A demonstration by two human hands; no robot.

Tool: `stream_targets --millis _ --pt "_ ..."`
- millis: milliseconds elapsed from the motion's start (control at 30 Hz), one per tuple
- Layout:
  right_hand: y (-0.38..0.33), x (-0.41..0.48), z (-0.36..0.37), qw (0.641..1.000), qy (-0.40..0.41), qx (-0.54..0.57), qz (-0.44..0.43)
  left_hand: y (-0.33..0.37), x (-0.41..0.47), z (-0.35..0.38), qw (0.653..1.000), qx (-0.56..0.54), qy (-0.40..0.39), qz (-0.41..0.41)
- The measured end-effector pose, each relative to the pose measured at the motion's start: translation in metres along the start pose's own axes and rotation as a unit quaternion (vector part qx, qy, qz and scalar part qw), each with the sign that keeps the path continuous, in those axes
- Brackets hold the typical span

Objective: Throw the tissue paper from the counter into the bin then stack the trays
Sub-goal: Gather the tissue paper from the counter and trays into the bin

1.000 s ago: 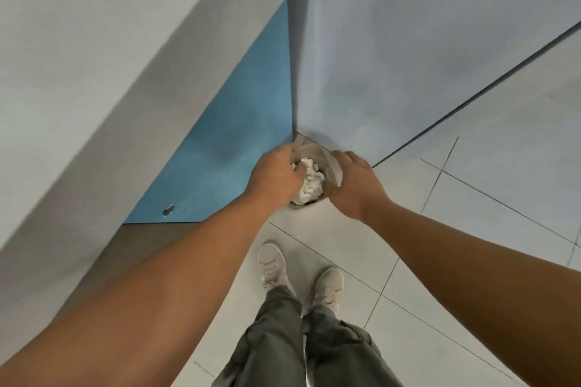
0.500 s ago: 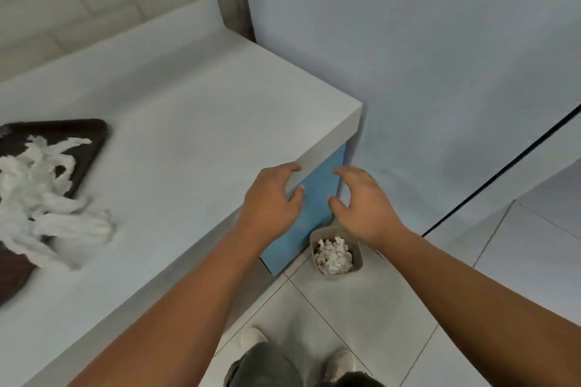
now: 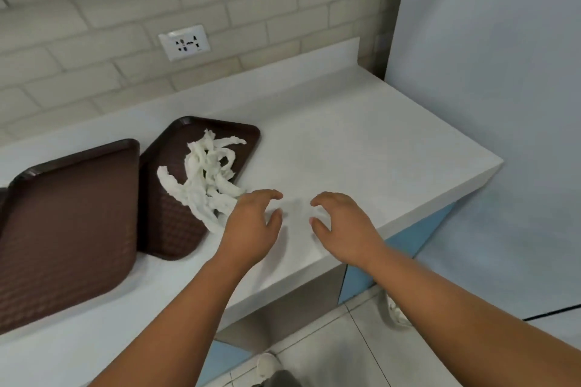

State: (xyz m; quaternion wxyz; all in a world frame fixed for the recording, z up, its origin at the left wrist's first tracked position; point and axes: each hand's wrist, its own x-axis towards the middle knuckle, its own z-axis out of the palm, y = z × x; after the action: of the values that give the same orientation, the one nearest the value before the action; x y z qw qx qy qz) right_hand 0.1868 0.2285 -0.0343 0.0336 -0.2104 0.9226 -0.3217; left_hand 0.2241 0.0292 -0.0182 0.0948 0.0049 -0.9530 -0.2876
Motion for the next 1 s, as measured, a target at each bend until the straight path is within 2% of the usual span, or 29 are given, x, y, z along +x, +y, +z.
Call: stream_targets --millis 167,267,333,400,500,600,667,733,833,1000 --pt "-0.057 0.046 0.058 0.999 -0.026 -0.019 -0.033 -0.077 0.009 -0.045 0.999 0.031 -0.001 -0.022" --pt "-0.079 0.069 0.087 0.998 -0.030 -0.034 -0.042 -0.115 0.021 -0.062 0.994 0.088 -0.069 -0.012" --pt "-0.092 0.082 0.105 0.997 -0.028 -0.055 -0.041 -0.132 0.027 -0.071 0.978 0.172 -0.121 -0.004" --pt "-0.102 0.092 0.119 0.995 -0.044 -0.083 -0.030 -0.148 0.027 -0.074 0.964 0.227 -0.141 0.012" --pt "-0.107 0.103 0.132 0.992 -0.063 -0.108 -0.004 -0.165 0.025 -0.071 0.962 0.240 -0.124 0.041" --pt "-0.106 0.111 0.139 0.995 -0.059 -0.080 0.020 -0.170 0.026 -0.068 0.966 0.232 -0.099 0.057" --pt "-0.106 0.116 0.141 0.996 -0.061 -0.054 0.028 -0.171 0.028 -0.069 0.965 0.230 -0.111 0.055" --pt "-0.106 0.120 0.139 0.998 -0.050 -0.011 0.037 -0.172 0.032 -0.074 0.976 0.170 -0.127 0.045" --pt "-0.104 0.126 0.136 0.999 -0.020 0.020 0.036 -0.168 0.040 -0.092 0.995 0.004 -0.095 -0.024" --pt "-0.101 0.132 0.124 0.997 0.037 0.039 0.053 -0.154 0.066 -0.128 0.969 -0.201 -0.060 -0.133"
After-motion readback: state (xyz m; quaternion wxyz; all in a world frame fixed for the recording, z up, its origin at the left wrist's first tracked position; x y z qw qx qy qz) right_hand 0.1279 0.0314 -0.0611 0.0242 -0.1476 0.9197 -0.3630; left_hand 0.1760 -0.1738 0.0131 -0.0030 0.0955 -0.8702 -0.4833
